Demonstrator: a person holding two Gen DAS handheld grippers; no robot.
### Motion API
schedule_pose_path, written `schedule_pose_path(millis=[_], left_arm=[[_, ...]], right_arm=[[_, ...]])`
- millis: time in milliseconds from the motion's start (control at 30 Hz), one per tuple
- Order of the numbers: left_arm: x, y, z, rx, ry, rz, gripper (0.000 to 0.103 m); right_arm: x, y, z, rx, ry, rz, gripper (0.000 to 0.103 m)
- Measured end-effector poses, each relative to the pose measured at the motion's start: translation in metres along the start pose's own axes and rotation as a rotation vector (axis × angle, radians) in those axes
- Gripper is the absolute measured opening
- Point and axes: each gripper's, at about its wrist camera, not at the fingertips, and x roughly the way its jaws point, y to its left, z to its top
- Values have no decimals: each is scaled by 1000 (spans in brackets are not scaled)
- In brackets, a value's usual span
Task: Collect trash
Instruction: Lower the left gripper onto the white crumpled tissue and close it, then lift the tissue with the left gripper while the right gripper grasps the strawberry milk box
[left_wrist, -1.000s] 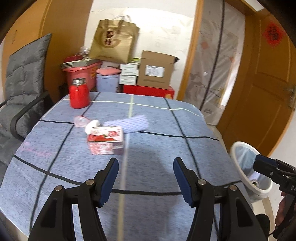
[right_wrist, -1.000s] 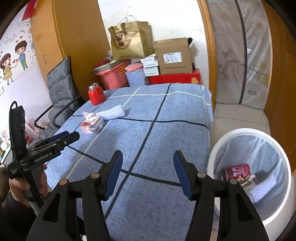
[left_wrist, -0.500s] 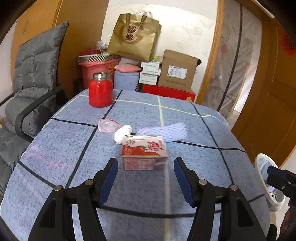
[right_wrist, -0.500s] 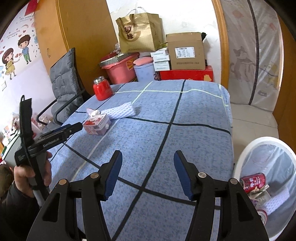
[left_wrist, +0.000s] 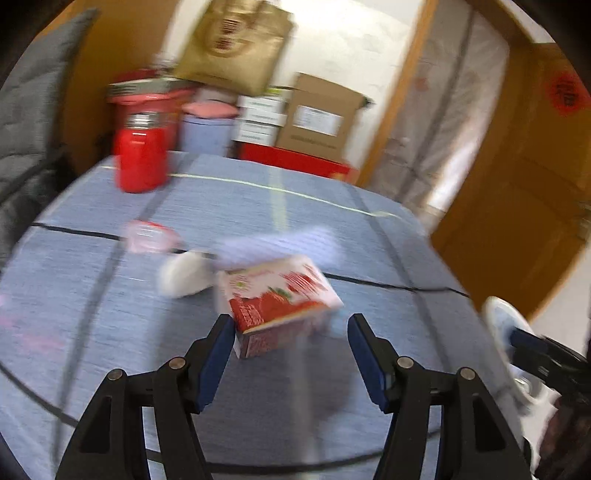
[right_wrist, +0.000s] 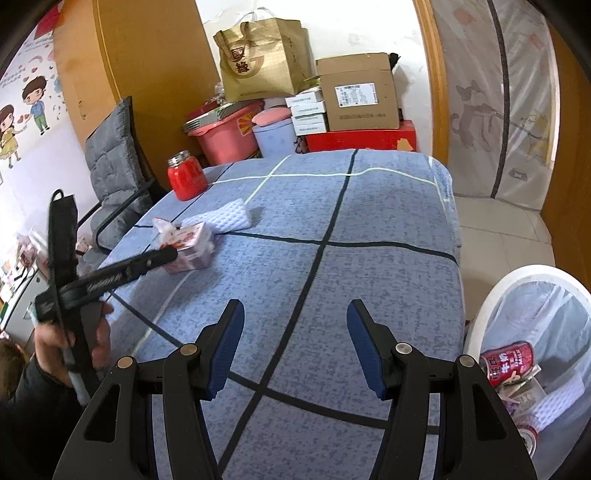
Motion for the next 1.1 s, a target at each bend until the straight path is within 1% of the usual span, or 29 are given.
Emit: schedule_pose_path(millis=[67,133,167,267,400,500,600,667,767,800,867,933,1000,1067,1100], left_arm=[[0,-19,-5,51,19,-86,63],[-5,-36,-9,107,7,-106,63],[-10,-42,-9,132,-10,-99,63],[-22,-42,-4,155,-60,-34,63],[-21,-17,9,94,-67,80,63],[-26,-2,15,74,-105,180,63],[-26,16,20,31,-99,243,63],[-25,26,21,27,-97,265,63],[-13,36,25,22,-83,299,63],[-7,39,28,23,-76,300,62],[6,44,33,18,-52,305,53],[18,49,35,8,-14,301,39],[26,53,38,-4,15,294,34],[27,52,39,2,8,298,29],[29,52,41,11,14,297,24]], right_arm=[[0,-3,1,10,-4,-7,59],[0,-6,1,21,-4,-12,59],[0,-6,1,23,-3,-13,59],[-1,-3,2,18,-6,-8,59],[0,2,1,13,-8,3,59],[3,6,3,15,-1,17,59],[9,16,7,3,1,36,59],[14,23,9,-4,5,51,59],[20,31,10,-16,10,67,59],[22,33,10,-18,13,70,59],[26,34,9,-18,20,70,59],[30,34,10,-12,26,66,59],[32,34,11,-8,28,66,59],[34,36,14,-7,28,68,59],[36,37,15,-7,28,71,59]])
